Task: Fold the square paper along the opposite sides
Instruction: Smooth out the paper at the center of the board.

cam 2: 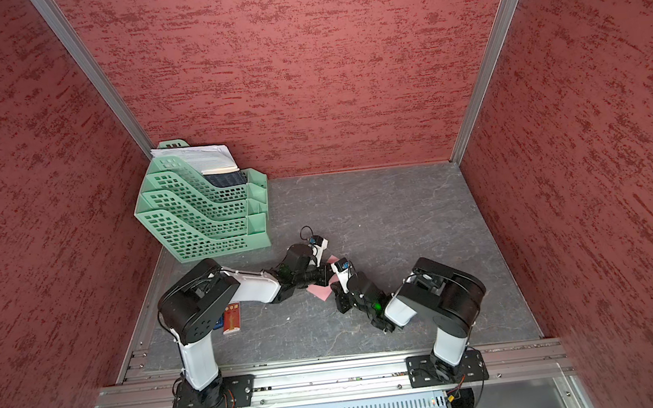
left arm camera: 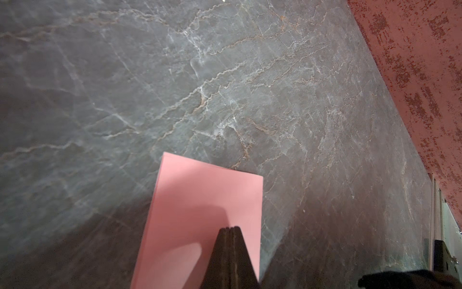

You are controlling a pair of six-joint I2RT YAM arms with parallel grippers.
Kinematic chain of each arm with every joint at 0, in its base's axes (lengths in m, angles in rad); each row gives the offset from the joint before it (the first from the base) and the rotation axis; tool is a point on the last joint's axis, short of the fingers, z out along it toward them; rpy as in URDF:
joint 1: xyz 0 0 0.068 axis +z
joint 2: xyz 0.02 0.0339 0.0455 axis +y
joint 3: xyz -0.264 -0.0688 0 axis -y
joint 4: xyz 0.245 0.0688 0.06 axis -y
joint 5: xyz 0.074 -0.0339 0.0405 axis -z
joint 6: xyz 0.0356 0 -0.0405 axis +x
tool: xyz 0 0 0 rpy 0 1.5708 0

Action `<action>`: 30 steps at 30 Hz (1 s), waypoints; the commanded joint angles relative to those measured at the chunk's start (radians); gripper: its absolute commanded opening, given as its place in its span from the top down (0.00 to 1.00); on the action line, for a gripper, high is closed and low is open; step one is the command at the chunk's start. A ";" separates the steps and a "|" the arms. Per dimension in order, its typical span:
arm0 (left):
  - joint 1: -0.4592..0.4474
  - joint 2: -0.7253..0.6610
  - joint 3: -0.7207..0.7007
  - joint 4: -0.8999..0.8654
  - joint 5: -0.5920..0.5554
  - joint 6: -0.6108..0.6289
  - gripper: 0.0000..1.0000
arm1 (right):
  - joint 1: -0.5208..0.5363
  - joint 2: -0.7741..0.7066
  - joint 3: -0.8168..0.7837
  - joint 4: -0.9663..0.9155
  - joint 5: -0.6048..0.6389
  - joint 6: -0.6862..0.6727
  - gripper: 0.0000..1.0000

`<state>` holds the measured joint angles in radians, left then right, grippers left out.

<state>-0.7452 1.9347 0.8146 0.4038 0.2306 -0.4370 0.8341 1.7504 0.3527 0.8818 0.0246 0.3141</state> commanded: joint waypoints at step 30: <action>-0.055 0.007 0.014 -0.602 -0.311 -0.444 1.00 | -0.006 -0.494 -0.046 -0.577 0.233 0.267 1.00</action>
<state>-0.8013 1.8816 0.8928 0.1776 0.0235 -0.7601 0.8391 1.3106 0.3019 0.4767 0.2150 0.5461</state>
